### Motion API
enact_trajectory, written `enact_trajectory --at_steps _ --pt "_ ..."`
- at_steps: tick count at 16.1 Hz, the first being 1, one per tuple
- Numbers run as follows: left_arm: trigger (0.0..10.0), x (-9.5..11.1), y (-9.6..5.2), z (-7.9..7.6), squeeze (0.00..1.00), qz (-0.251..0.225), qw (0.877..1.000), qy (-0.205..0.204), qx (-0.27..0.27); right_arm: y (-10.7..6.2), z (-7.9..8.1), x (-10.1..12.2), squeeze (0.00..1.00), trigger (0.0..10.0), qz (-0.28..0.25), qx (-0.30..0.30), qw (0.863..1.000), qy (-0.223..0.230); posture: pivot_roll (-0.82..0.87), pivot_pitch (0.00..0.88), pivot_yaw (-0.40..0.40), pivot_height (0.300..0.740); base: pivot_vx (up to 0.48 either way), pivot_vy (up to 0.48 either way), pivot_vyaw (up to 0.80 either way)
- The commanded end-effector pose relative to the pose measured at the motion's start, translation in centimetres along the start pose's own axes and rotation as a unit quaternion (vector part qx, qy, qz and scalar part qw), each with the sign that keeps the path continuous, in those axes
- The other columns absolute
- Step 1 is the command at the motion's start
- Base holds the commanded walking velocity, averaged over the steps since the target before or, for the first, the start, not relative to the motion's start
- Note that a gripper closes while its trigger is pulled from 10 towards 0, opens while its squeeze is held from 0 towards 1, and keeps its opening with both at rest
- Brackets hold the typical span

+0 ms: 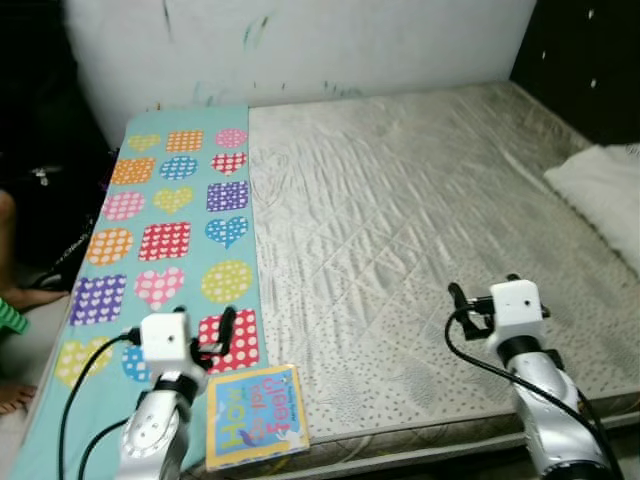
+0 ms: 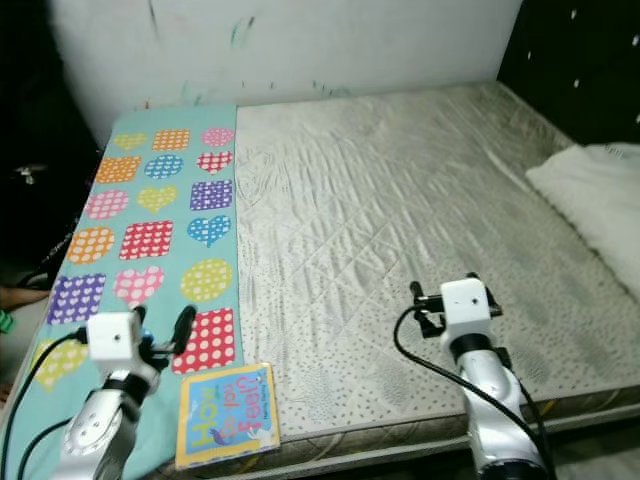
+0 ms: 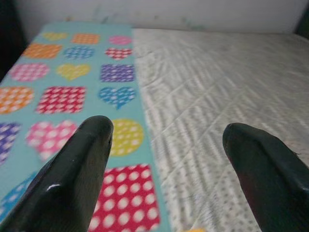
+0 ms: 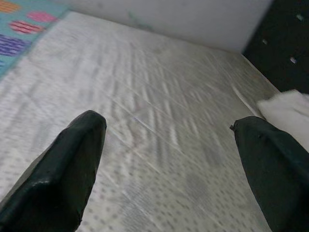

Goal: Clean up the room

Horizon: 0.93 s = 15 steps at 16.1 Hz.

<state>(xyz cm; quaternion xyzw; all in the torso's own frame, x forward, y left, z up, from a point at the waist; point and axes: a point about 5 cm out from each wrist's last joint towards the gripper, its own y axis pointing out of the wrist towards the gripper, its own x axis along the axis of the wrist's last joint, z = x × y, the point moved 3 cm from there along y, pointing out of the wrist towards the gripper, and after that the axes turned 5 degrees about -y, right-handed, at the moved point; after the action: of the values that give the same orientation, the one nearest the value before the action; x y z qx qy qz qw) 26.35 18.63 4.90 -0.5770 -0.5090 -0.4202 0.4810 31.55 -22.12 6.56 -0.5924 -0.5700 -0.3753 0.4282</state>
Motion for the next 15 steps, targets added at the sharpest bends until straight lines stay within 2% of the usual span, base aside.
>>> enact_trajectory --at_steps 1,6,14,15 --pt "10.0 -0.27 -0.26 0.9 0.0 0.009 1.0 0.008 0.013 0.28 0.83 0.39 0.0 10.0 -0.006 0.015 1.0 0.0 -0.15 0.044 0.024 0.74 0.0 0.0 0.0" --pt "10.0 -0.41 -0.1 1.13 0.0 0.012 1.0 -0.002 0.024 0.32 0.91 0.35 0.0 10.0 -0.006 0.019 1.0 0.0 -0.15 0.042 0.02 0.74 0.0 0.053 0.0" --pt "10.0 -0.6 -0.1 0.94 0.0 0.015 0.999 -0.014 0.026 0.26 0.65 0.3 0.0 10.0 -0.005 0.018 1.0 -0.004 -0.15 0.047 0.017 0.74 0.0 0.48 0.0" --pt "10.0 -0.53 -0.12 0.98 0.0 0.012 0.999 -0.016 0.028 0.25 0.63 0.31 0.0 10.0 -0.005 0.018 1.0 -0.004 -0.15 0.049 0.016 0.74 0.0 0.0 0.0"
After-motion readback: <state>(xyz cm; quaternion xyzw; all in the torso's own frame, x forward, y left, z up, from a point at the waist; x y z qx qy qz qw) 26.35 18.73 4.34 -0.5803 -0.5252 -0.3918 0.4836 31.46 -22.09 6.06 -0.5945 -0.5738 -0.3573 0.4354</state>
